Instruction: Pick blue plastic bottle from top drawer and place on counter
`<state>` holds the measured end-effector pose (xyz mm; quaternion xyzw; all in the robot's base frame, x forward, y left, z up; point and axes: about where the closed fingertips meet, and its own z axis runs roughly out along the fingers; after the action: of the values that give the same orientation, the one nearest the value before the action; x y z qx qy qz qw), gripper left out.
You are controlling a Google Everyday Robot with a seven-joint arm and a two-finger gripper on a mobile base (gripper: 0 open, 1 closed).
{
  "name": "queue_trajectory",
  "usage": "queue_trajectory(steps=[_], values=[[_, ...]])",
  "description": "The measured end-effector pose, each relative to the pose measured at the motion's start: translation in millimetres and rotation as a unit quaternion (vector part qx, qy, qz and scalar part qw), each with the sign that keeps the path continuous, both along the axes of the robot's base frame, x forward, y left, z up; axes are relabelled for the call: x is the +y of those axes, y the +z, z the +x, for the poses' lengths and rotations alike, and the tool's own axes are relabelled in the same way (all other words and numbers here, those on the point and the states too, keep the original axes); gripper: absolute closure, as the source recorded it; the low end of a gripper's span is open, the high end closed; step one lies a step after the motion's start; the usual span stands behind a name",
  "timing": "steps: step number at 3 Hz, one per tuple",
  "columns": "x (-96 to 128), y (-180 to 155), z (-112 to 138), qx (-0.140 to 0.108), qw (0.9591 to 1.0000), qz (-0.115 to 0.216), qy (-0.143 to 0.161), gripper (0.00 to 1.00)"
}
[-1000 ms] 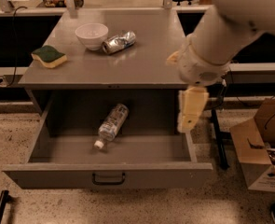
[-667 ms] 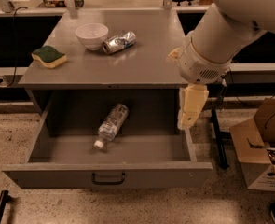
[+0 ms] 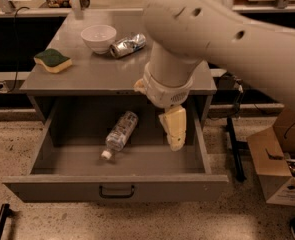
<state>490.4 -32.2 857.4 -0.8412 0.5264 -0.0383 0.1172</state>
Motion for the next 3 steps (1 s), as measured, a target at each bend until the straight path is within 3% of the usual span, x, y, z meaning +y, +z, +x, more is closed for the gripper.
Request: queue_trajectory(steps=[1, 2, 3], values=[[37.8, -41.3, -9.1, 0.0, 0.9896, -0.033, 0.14, 0.0], [37.0, -40.2, -10.3, -0.007, 0.9831, -0.04, 0.179, 0.0], [43.5, -46.6, -8.1, -0.004, 0.9793, -0.068, 0.191, 0.0]])
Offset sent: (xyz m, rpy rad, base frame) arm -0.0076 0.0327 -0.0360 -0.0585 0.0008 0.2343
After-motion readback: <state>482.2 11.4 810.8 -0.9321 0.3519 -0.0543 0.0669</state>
